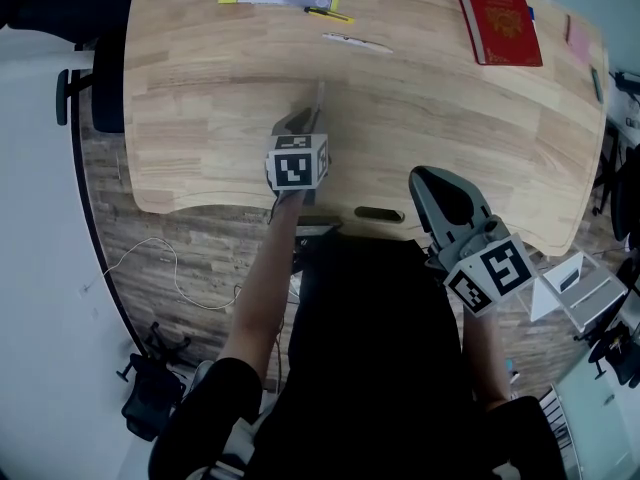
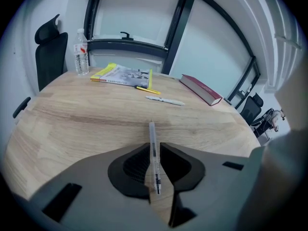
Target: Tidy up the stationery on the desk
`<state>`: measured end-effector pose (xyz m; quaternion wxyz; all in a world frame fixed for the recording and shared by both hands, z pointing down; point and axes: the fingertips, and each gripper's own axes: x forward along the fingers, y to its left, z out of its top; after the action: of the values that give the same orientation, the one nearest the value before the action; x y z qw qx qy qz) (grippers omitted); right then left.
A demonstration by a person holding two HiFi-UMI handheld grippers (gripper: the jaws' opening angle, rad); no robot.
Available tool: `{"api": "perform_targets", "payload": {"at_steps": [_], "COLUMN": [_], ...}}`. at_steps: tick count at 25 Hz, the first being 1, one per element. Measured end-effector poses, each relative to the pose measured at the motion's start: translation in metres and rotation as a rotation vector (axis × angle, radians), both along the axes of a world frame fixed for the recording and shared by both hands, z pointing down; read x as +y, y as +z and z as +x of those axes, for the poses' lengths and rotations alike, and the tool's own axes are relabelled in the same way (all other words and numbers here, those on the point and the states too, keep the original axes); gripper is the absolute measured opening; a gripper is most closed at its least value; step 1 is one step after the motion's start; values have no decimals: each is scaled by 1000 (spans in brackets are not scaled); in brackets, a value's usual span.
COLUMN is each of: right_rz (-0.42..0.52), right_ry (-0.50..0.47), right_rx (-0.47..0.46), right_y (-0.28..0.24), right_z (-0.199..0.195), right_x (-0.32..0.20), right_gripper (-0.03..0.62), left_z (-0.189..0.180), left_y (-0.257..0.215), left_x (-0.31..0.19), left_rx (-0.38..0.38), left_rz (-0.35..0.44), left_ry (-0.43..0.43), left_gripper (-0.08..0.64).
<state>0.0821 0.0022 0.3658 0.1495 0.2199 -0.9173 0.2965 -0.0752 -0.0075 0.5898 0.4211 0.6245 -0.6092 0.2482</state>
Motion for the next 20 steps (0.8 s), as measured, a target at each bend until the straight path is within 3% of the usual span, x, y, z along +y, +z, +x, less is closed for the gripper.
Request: {"api": "perform_targets", "payload": {"at_steps": [9,20], "right_rz": [39,129], "right_ry": [-14,-8], "right_rx": [1,33], "right_y": [2,4], "right_z": [-9,-19], "right_x": [-12,-48], "right_gripper": [21,21], "left_z": [-6,2], "left_y": [-65,-166], "left_x": [-2,-14], "left_rx": [10,73], "left_rz": [102,278], "left_ry": [3,98], "left_gripper": [46,38]}}
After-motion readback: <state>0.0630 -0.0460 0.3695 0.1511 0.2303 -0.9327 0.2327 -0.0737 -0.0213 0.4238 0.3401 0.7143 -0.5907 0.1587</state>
